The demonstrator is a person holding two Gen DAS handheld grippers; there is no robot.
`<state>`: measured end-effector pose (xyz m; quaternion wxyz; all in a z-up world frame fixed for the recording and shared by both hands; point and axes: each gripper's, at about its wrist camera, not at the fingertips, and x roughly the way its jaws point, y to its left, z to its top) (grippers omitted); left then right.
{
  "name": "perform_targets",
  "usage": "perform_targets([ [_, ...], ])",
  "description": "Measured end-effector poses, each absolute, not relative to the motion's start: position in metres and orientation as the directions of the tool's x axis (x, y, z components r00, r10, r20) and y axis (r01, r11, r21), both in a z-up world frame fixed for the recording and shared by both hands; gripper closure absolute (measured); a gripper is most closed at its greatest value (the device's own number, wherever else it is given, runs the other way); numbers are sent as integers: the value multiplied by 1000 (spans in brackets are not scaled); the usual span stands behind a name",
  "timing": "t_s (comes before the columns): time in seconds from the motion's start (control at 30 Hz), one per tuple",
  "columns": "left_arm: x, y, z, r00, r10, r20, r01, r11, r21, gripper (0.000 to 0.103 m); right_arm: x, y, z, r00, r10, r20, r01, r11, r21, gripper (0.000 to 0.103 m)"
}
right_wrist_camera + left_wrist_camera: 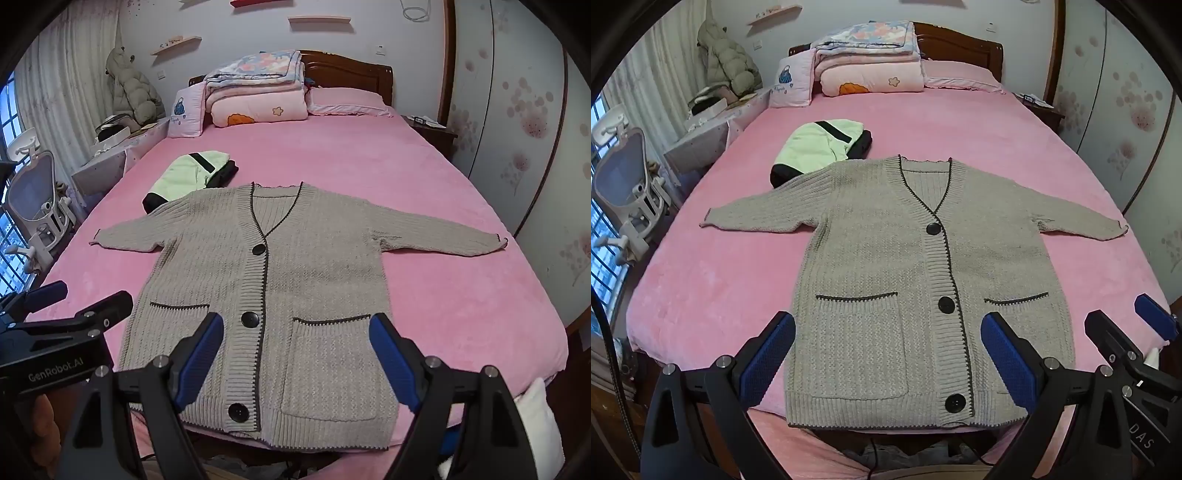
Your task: Fold large clothes
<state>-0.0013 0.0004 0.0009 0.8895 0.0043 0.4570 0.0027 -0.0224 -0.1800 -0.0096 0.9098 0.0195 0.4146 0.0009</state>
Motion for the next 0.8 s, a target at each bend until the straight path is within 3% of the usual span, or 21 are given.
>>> perform_targets([
  [0.37,-7,-12,5,612,32,-790,17,998,54,3,-26,-183,-13,653,21,-757,13,999,39,21],
  [0.8,-8,-10,-1,596,12,-803,13,1000,24,3,-31,-180,-11,653,25,-757,1,999,34,21],
])
